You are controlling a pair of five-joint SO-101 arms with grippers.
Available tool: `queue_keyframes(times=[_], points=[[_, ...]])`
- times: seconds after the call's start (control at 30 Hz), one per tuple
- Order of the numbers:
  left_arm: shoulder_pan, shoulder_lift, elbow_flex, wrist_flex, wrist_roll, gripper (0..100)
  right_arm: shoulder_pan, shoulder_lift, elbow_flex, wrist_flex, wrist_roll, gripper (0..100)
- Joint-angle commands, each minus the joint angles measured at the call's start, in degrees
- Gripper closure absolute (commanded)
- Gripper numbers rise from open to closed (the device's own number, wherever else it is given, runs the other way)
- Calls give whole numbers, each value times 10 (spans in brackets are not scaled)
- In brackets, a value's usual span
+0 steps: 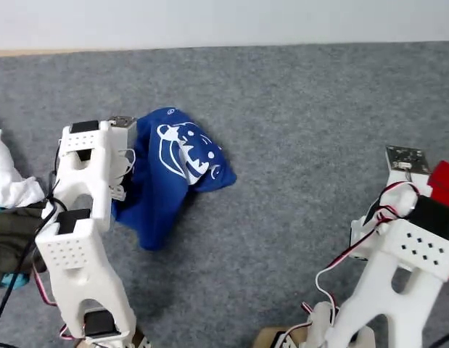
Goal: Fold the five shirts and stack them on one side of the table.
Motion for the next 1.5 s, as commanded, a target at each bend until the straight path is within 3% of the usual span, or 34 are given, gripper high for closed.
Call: queue_keyframes(times=[0.0, 0.33, 0.6, 1.03, 1.3, 1.47], points=[[4, -56, -10, 8, 0, 998, -7, -21, -4, 22, -5, 990], [4, -376, -102, 24, -2, 998, -7, -22, -4, 21, -6, 990], [13, -378, -307, 23, -1, 997, -7, -22, -2, 21, -4, 990], [231, -411, -609, 59, -4, 997, -7, -22, 53, 18, -4, 990], [338, -451, -613, 127, -8, 997, -7, -22, 55, -12, 14, 990], [339, -536, -466, 127, -43, 997, -7, -16, 55, -45, 50, 990]])
